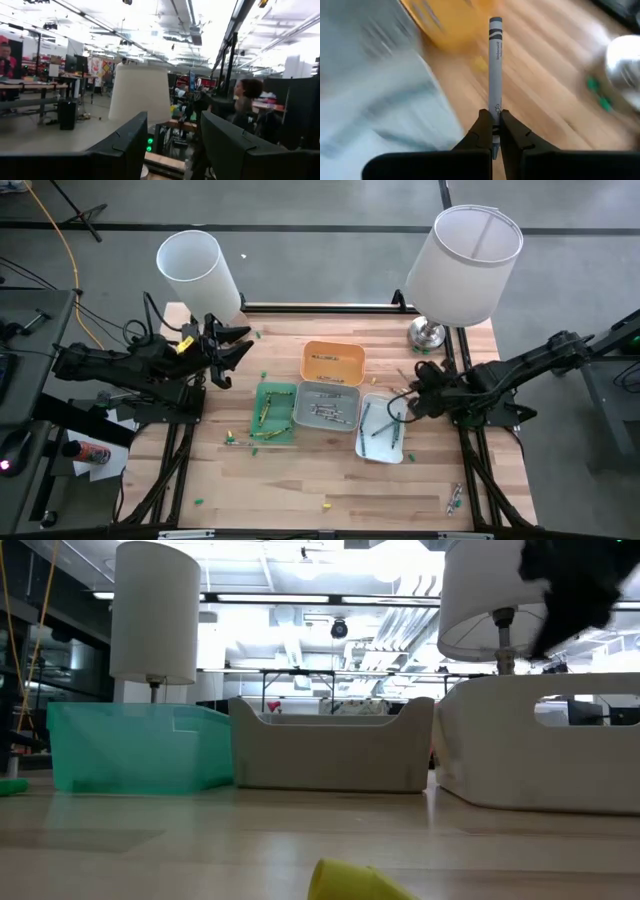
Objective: Sort crayons
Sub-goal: Put the gray crayon into the yellow bin
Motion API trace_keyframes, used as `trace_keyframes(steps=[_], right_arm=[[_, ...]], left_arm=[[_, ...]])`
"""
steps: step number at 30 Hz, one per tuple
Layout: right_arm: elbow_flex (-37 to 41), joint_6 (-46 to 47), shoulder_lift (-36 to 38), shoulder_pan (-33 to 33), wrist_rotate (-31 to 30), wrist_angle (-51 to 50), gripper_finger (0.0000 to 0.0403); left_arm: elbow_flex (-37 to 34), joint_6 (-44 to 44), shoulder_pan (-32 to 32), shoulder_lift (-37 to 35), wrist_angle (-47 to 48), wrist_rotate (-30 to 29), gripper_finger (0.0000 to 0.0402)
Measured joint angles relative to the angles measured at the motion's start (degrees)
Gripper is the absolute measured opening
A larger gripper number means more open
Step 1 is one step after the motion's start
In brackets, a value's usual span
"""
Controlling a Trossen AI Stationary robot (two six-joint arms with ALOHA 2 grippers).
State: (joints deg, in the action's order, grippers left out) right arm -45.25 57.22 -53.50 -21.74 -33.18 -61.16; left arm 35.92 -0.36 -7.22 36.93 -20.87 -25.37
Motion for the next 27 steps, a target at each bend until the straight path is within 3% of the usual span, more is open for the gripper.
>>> trace_keyframes(steps=[3, 8, 14, 19, 27], right_arm=[[-1.2, -4.2, -0.9, 0.3, -3.5, 12.1, 0.0], [-0.8, -17.2, -6.6, 3.6, -3.1, 38.5, 0.0], [-0.8, -33.7, -15.0, 8.7, 3.7, 68.7, 0.0], [-0.8, -36.5, -17.9, 11.1, 8.3, 75.6, 0.0], [-0.8, -36.8, -18.4, 11.7, 12.6, 79.5, 0.0]], left_arm=[[0.0, 0.0, 0.0, 1.5, 0.2, -1.2, 0.0172], [0.0, 0.0, 0.0, 6.3, 0.4, -0.6, 0.0172], [0.1, -4.0, 0.0, 14.8, -0.2, 5.4, 0.0172], [0.1, -6.2, 0.0, 19.7, -1.1, 9.8, 0.0172], [0.1, -7.0, 0.2, 22.8, -7.9, 9.8, 0.0172]])
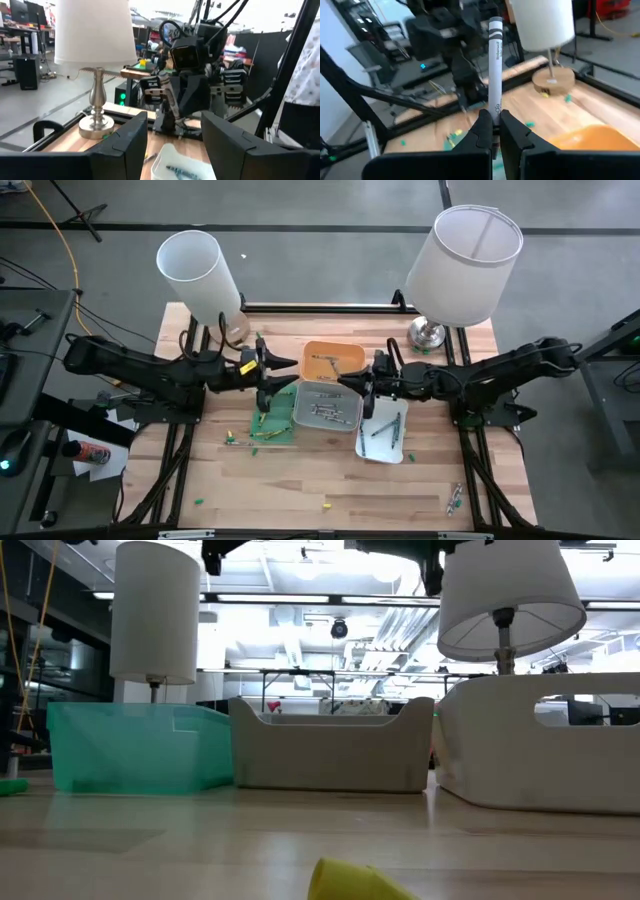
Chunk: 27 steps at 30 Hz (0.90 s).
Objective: Sort crayons
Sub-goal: Put the gray crayon into the yellow bin
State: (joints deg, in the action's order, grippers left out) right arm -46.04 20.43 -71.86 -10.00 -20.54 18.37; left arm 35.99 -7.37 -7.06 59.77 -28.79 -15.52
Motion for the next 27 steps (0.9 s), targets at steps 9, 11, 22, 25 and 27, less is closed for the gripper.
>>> trace_keyframes(steps=[9, 11, 22, 25, 27], right_arm=[[0.0, -5.3, -1.4, 0.3, 1.0, 6.3, 0.0], [0.0, -6.0, -1.4, 0.3, 1.1, 6.4, 0.0], [0.0, -8.8, -1.8, 0.7, 3.0, 6.8, 0.0], [0.0, -8.9, -1.8, 0.7, 3.1, 7.3, 0.0], [0.0, -9.1, -1.8, 0.7, 3.1, 7.2, 0.0]], left_arm=[[0.0, -0.1, 2.2, 8.4, -14.3, 2.1, 0.0172], [0.2, -0.1, 2.6, 10.2, -16.5, 2.0, 0.0172], [10.8, 1.1, 4.3, 20.8, -17.3, 6.7, 0.0172], [11.3, 1.0, 5.0, 21.4, -16.9, 6.7, 0.0172], [11.3, 1.0, 5.3, 21.4, -17.0, 6.8, 0.0172]])
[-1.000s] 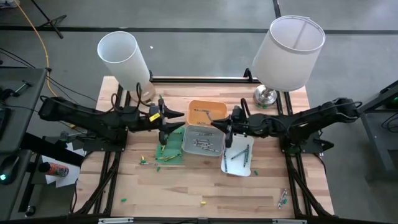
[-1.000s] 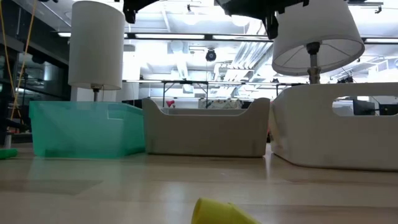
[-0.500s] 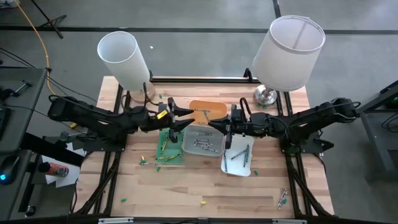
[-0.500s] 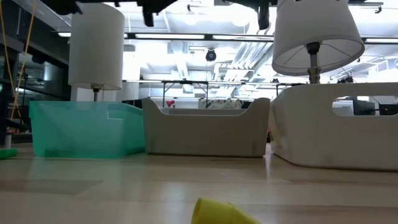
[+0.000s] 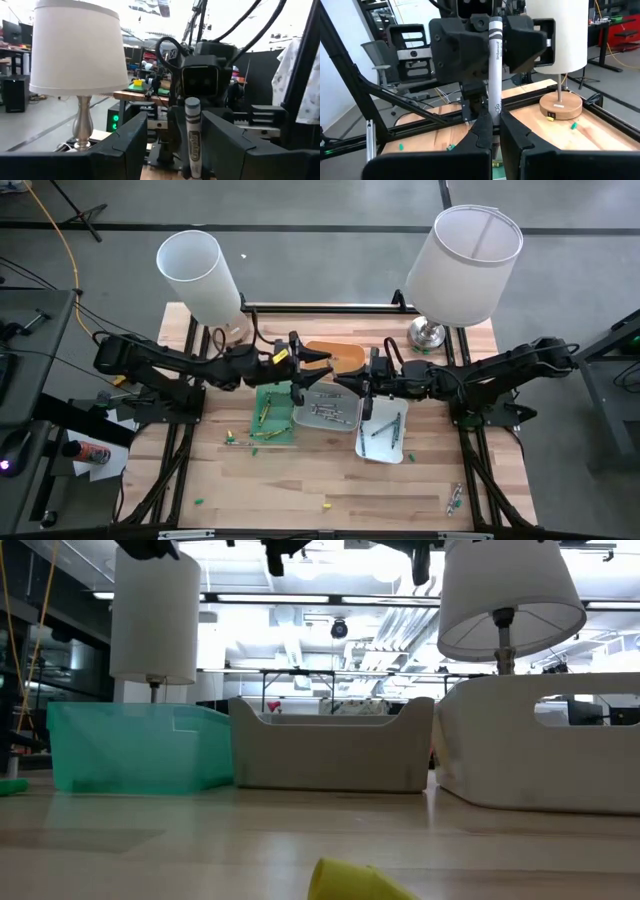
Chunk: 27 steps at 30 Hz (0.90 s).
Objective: Sort crayons
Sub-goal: Put the gray crayon into the yellow bin
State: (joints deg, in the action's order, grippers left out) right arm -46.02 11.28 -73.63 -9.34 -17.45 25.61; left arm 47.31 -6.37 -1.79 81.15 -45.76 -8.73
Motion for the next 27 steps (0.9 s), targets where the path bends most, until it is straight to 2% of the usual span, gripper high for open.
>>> trace_keyframes(steps=[4, 7, 17, 27], right_arm=[[0.0, -2.3, 0.0, 0.0, 0.0, 1.2, 0.0], [0.0, -2.6, 0.0, 0.0, -0.3, 1.3, 0.0], [0.0, -2.5, 0.0, 0.0, -0.5, 1.2, 0.0], [0.0, -2.4, 0.0, 0.0, -0.5, 1.3, 0.0012]], left_arm=[[0.0, 0.0, 0.3, 0.0, -0.4, 2.7, 0.0168], [0.0, 0.0, 0.3, 0.0, -0.1, 2.8, 0.0147], [0.0, 0.4, 0.4, 0.0, -0.6, 3.3, 0.0009], [0.0, -0.6, 0.4, 0.0, -0.6, 3.5, 0.0003]])
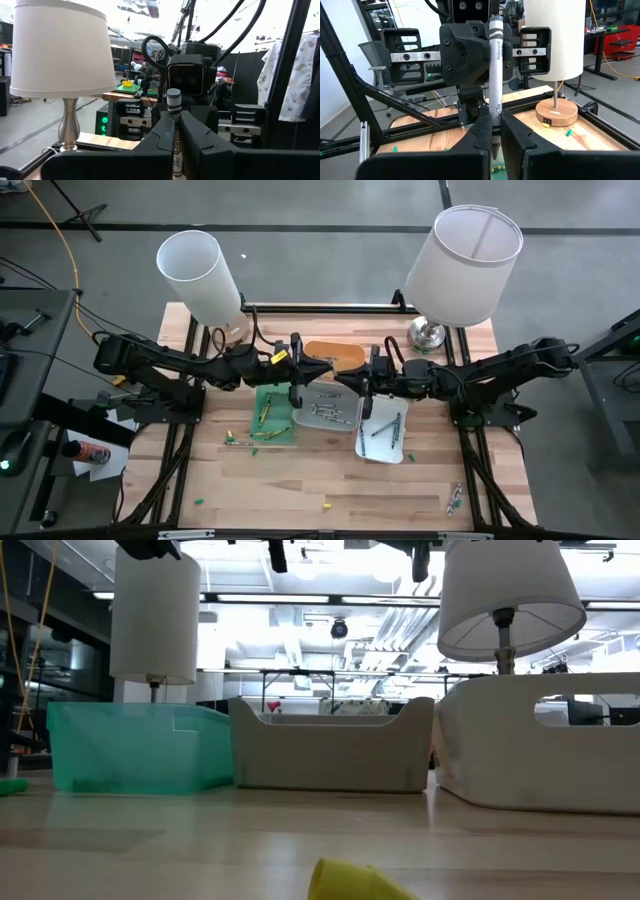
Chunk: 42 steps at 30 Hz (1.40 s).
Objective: Sort crayons
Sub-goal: Put the gray crayon into the yellow bin
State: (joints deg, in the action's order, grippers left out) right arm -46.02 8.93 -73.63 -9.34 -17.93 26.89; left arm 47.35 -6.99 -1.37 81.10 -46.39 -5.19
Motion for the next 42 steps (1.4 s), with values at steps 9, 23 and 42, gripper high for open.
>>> trace_keyframes(steps=[9, 23, 42], right_arm=[[0.0, 0.0, 0.0, 0.0, -0.1, 0.7, 0.0042], [0.0, 2.9, 0.0, 1.1, 0.4, 0.8, 0.0048], [-0.1, 2.5, 6.8, 7.0, -2.6, -14.1, 0.0048]], left_arm=[[0.0, 0.1, 0.9, -0.3, 0.2, -0.4, 0.0001], [0.0, -0.2, 3.4, -0.5, 0.3, 1.1, 0.0001], [0.0, 1.1, 7.0, -13.1, 31.0, 0.9, 0.0]])
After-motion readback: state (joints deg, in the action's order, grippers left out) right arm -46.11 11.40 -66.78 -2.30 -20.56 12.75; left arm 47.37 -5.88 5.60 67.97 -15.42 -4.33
